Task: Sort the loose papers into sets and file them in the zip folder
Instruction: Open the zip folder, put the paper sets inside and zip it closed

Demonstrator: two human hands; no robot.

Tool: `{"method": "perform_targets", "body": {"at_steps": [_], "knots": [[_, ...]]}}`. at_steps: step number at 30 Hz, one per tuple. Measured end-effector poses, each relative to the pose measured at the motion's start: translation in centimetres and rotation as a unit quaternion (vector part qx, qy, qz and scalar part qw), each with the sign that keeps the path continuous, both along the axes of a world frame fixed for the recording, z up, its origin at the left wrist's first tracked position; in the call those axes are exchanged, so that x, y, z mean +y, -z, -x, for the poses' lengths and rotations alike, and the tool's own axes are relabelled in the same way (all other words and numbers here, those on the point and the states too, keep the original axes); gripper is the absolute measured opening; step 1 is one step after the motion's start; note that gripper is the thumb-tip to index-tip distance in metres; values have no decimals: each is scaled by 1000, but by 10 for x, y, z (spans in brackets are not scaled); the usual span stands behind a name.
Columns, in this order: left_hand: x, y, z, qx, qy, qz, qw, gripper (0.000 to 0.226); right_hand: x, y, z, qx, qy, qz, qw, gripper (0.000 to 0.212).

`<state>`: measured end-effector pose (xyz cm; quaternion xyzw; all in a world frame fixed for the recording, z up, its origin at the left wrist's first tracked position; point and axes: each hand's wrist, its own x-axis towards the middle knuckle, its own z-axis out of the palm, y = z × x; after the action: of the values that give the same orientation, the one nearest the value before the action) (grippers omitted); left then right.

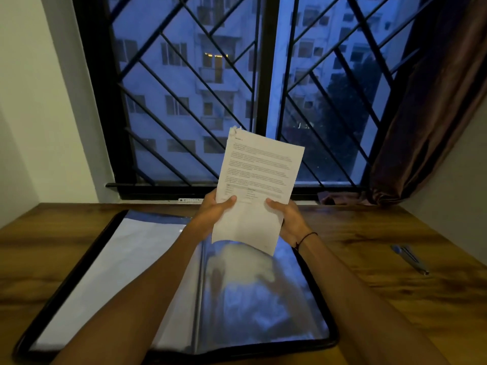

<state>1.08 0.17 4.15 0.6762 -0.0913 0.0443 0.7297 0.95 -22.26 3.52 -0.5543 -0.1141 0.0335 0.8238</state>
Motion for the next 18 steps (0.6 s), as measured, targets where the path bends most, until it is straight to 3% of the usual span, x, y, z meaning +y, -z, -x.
{"method": "perform_targets", "body": {"at_steps": [3, 6, 8, 10, 12, 15, 18], "knots": [[-5, -3, 3, -26, 14, -14, 999, 37, 10, -12, 5, -23, -7, 11, 1000, 53], [-16, 11, 9, -40, 69, -156, 985, 53, 27, -5, 12, -29, -10, 77, 997, 64], [-25, 19, 16, -48, 73, -208, 974, 62, 38, 3, 20, -15, 0, 110, 994, 85], [-32, 18, 21, -57, 56, -160, 984, 81, 50, 1, 24, -21, 22, 108, 994, 110], [-35, 11, 23, -60, 44, -119, 990, 83, 65, -5, 17, -29, 87, 114, 989, 123], [-34, 4, 25, -62, 89, -126, 986, 78, 78, 3, -13, -14, 159, 121, 980, 119], [-28, 4, 19, -59, 130, -156, 977, 90, 82, 14, -26, 6, 125, 94, 988, 98]]}}
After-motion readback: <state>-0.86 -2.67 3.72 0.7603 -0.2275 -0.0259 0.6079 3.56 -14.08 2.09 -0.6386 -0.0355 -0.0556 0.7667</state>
